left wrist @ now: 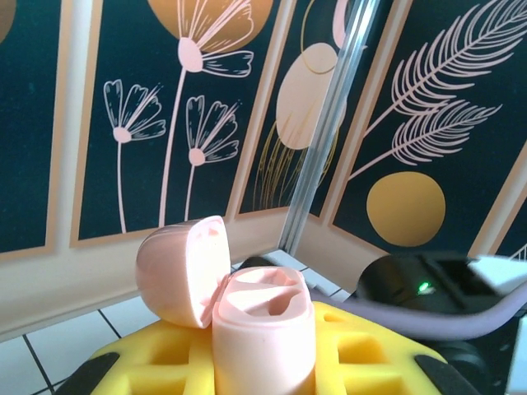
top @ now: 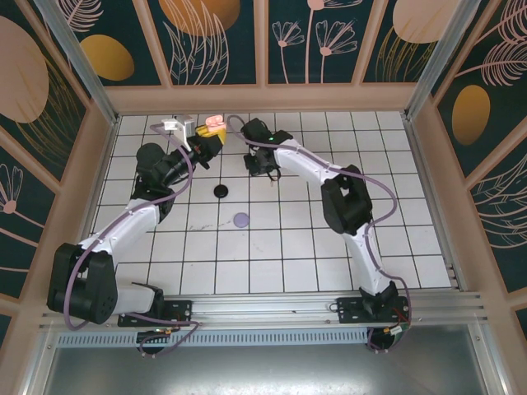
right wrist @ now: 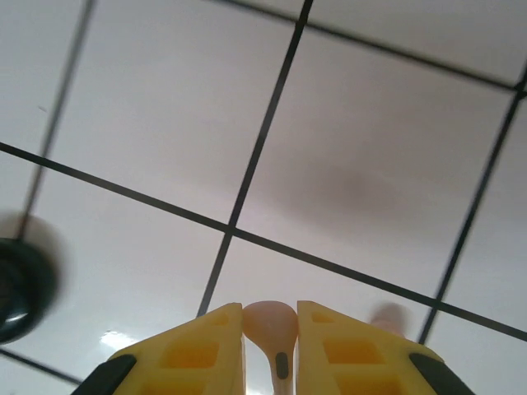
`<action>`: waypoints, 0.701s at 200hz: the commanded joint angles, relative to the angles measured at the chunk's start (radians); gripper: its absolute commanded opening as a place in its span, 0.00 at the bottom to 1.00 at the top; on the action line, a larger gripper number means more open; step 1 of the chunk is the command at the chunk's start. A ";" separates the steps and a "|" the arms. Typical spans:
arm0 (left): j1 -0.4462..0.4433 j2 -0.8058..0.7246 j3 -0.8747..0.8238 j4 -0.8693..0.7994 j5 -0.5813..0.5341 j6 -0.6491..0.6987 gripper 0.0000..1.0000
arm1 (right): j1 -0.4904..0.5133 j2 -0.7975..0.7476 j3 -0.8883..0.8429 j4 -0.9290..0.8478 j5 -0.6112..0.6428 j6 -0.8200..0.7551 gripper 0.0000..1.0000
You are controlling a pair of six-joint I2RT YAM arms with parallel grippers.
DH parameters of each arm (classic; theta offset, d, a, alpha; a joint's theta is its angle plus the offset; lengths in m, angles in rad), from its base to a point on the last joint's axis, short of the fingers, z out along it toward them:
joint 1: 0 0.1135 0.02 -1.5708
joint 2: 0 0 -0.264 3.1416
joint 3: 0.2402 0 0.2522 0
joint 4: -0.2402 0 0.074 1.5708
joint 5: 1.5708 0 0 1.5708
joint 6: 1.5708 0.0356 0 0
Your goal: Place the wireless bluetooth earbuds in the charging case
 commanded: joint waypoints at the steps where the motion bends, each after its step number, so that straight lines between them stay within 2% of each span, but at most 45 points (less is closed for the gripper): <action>1: 0.005 -0.004 0.026 0.009 0.046 0.046 0.00 | -0.009 -0.130 -0.026 0.039 0.028 0.014 0.19; 31: -0.008 -0.010 -0.027 0.119 0.029 0.086 0.00 | -0.012 -0.258 -0.094 0.074 0.046 0.014 0.18; 84: -0.088 -0.025 -0.133 0.260 -0.031 0.275 0.00 | -0.012 -0.533 -0.241 0.147 0.070 0.014 0.18; 119: -0.145 -0.009 -0.158 0.297 -0.036 0.340 0.00 | 0.000 -0.736 -0.354 0.279 0.070 0.012 0.18; 140: -0.172 0.003 -0.171 0.336 -0.057 0.352 0.00 | 0.005 -0.838 -0.418 0.371 0.028 0.014 0.18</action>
